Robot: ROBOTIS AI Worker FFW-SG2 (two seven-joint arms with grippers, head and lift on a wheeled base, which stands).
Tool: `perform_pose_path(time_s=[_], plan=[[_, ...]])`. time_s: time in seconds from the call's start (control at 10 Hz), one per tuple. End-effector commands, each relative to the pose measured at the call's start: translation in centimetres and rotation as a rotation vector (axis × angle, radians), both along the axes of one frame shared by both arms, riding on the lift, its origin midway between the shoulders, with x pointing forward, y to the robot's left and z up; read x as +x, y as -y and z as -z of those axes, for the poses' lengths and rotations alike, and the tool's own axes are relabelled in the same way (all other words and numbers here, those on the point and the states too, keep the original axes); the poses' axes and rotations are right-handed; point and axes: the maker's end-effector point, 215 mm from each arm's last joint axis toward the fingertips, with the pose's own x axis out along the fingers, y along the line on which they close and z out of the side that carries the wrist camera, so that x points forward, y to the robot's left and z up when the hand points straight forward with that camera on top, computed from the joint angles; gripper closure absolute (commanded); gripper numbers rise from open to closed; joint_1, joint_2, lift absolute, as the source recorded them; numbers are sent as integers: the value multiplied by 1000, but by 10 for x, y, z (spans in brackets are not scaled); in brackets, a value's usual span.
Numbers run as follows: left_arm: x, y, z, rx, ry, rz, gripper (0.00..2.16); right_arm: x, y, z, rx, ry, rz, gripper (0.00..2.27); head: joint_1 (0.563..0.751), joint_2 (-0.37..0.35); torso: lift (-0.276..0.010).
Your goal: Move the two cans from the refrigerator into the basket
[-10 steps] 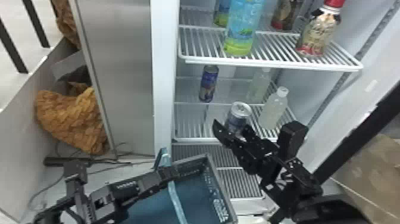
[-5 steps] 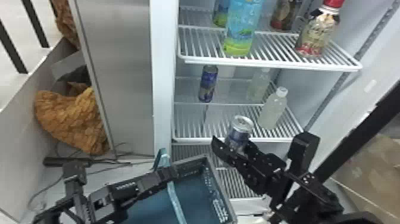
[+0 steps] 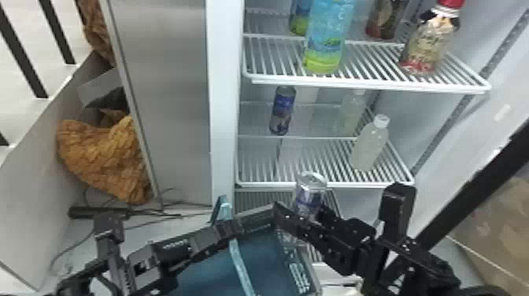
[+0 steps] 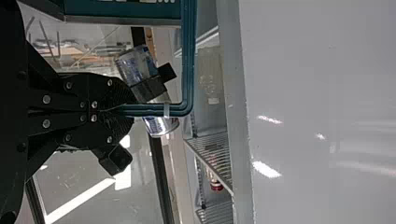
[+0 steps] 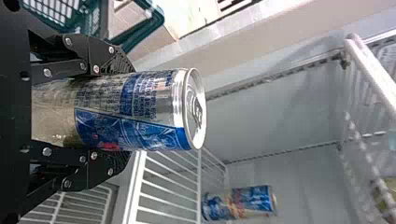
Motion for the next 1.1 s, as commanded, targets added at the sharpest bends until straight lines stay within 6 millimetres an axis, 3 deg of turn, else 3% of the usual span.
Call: perform_pose_path(time_s=[0.0,0.4,0.8,1.0], plan=[[0,0,0,0,0,-1,1210,-6,-9,9,6,-46,-29,1285,695,-131,-219],[1,0,-1,0,2,-1,1210,-23,-52,40,40,-180,-175,1285,695,-82,-219],[2,0,-2,0,5,-1,1210,-34,-76,58,37,-269,-274,1280,695,-34,-219],[2,0,-2,0,5,-1,1210,-44,-88,71,55,-338,-330,1032,695,-20,-219]])
